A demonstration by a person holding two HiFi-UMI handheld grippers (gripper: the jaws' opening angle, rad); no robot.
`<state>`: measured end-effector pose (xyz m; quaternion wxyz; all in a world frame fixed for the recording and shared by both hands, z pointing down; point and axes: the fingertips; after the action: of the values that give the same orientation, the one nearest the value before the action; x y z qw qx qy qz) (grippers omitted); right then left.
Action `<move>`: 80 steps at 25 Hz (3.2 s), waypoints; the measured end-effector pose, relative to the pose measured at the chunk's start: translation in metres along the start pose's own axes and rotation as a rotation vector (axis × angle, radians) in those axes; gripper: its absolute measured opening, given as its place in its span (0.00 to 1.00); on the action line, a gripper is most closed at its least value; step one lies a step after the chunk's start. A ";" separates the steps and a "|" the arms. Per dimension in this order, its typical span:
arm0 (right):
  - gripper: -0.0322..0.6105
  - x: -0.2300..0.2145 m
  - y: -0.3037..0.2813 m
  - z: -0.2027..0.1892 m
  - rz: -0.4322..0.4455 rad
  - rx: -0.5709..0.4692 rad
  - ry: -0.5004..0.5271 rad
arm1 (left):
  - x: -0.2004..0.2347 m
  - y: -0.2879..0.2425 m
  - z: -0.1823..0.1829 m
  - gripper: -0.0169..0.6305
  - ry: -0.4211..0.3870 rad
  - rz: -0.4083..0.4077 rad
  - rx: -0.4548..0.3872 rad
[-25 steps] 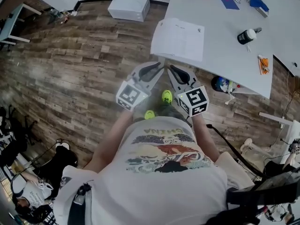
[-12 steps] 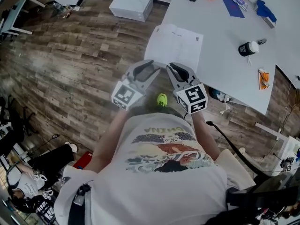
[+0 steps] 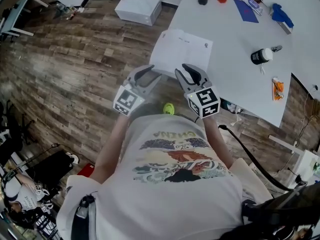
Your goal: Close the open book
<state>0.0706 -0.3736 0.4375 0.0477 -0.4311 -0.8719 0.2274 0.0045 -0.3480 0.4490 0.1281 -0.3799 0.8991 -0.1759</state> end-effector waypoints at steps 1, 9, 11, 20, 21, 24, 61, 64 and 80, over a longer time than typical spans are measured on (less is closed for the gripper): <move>0.20 -0.002 -0.001 -0.002 0.000 0.003 -0.004 | 0.002 -0.001 -0.004 0.25 -0.005 0.001 0.012; 0.20 -0.011 -0.025 -0.021 0.000 0.065 -0.050 | 0.026 -0.012 -0.041 0.27 0.031 -0.005 0.077; 0.20 -0.011 -0.034 -0.025 0.000 0.077 -0.068 | 0.032 -0.017 -0.049 0.27 0.023 -0.009 0.085; 0.20 -0.007 -0.091 -0.034 0.016 0.088 -0.064 | 0.059 -0.047 -0.046 0.27 0.012 -0.050 0.006; 0.20 -0.007 -0.096 -0.034 0.015 0.087 -0.059 | 0.062 -0.049 -0.047 0.27 0.010 -0.052 0.001; 0.20 -0.007 -0.109 -0.040 0.007 0.102 -0.051 | 0.069 -0.054 -0.054 0.27 0.011 -0.059 -0.005; 0.21 -0.005 -0.205 -0.140 -0.046 0.302 0.079 | 0.101 -0.090 -0.273 0.27 -0.055 -0.048 0.129; 0.21 -0.006 -0.207 -0.140 -0.045 0.303 0.075 | 0.113 -0.086 -0.289 0.27 -0.040 0.002 0.165; 0.21 -0.010 -0.213 -0.146 -0.057 0.329 0.057 | 0.123 -0.119 -0.293 0.27 -0.062 0.032 0.165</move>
<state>-0.0378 -0.4413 0.6617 0.1487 -0.3987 -0.8330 0.3536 -0.1099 -0.4506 0.7511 0.1895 -0.3587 0.8831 -0.2356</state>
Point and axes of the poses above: the fingertips, and each gripper's own axes: y backward along the fingers, x to its left, z out of its top, and after that the axes turned 8 degrees about x, right-handed
